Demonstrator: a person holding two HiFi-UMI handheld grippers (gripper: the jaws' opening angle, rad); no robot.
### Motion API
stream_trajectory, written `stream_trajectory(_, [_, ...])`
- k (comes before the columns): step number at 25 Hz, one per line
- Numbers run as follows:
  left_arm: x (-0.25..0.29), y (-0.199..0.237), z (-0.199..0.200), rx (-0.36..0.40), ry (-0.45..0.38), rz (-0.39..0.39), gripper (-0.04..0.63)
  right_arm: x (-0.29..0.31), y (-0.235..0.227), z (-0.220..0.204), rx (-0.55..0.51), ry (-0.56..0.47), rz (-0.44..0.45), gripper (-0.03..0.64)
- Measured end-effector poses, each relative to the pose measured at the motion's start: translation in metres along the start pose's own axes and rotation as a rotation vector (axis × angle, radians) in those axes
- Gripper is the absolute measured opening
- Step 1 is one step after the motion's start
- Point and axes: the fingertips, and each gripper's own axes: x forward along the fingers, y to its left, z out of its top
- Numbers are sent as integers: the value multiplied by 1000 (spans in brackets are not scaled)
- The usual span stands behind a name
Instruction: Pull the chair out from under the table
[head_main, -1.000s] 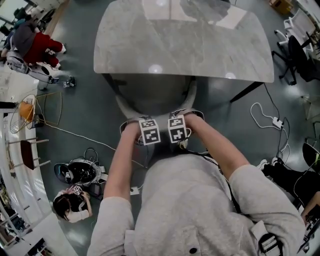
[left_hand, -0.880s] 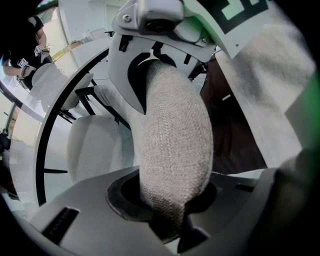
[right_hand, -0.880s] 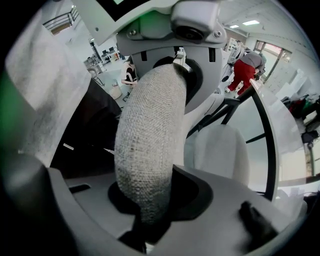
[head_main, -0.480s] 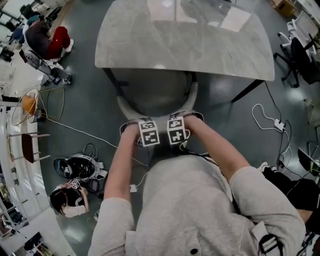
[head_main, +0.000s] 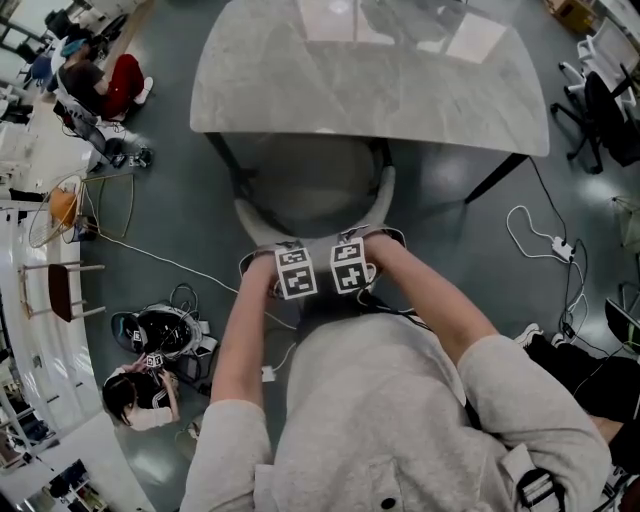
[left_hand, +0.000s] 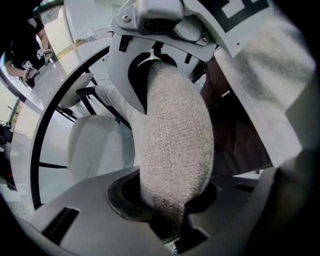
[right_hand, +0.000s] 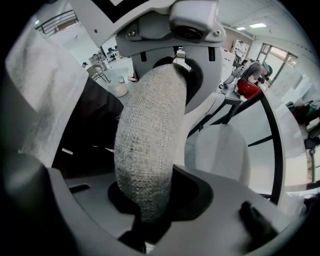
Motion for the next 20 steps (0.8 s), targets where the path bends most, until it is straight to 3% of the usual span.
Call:
stream_trajectory(15, [1,-2,-3,12,-22,-13,140,3,0,4,19,3,-10,97])
stream_trajectory(20, [2,-17,-7,74,-3,-5,135,4,22,11,69,8,-4,100])
